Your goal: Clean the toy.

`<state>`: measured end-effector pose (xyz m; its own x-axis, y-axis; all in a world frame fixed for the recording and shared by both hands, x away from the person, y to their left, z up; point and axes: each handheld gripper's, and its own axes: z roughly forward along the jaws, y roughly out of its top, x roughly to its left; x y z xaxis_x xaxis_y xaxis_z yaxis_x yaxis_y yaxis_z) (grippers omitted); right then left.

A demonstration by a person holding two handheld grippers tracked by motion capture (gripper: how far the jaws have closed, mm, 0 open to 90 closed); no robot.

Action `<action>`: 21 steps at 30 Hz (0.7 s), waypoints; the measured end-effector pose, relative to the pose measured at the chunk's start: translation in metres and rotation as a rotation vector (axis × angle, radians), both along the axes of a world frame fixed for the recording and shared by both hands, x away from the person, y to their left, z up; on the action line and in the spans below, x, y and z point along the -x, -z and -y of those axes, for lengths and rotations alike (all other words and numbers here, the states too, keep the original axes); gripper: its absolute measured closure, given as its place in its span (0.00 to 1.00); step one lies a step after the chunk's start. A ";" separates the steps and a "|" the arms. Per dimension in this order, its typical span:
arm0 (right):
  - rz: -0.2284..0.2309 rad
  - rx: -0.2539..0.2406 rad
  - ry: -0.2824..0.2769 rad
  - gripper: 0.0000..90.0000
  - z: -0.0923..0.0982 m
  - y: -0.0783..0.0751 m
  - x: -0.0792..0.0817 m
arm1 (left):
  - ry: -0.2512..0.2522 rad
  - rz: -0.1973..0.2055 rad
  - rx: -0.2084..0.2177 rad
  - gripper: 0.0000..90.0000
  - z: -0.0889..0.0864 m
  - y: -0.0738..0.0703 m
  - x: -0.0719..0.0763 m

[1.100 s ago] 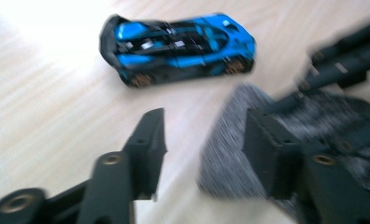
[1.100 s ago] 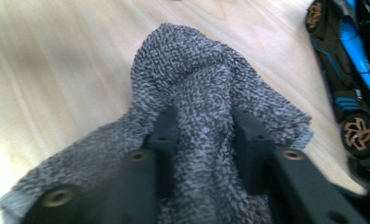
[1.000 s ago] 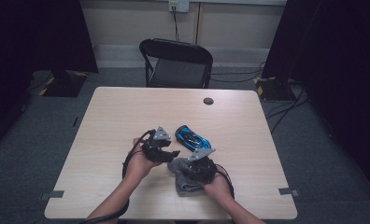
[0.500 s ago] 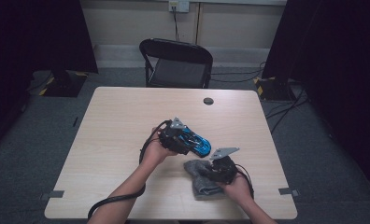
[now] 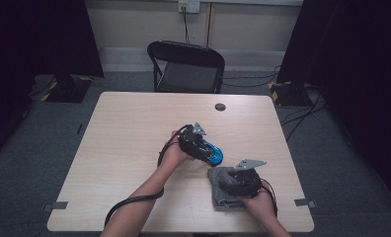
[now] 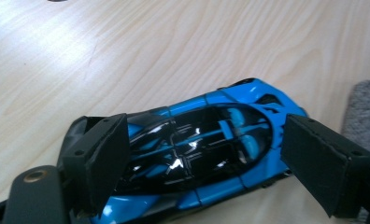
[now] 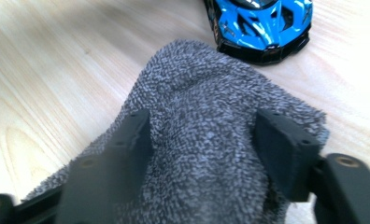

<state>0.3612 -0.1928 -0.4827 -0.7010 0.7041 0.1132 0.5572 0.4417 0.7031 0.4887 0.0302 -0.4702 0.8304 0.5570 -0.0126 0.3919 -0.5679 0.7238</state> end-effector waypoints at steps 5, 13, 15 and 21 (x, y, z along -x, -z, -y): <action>0.027 0.023 -0.006 0.33 -0.004 0.004 0.004 | -0.002 0.017 -0.014 0.16 0.002 0.006 -0.003; 0.042 0.048 0.014 0.30 -0.008 0.007 0.006 | 0.014 0.034 0.001 0.04 0.002 0.014 -0.003; 0.045 0.053 0.021 0.28 -0.010 0.008 0.007 | 0.017 0.036 0.005 0.04 0.002 0.015 -0.003; 0.049 0.069 0.018 0.28 -0.010 0.008 0.008 | 0.029 0.024 -0.008 0.03 0.002 0.014 -0.006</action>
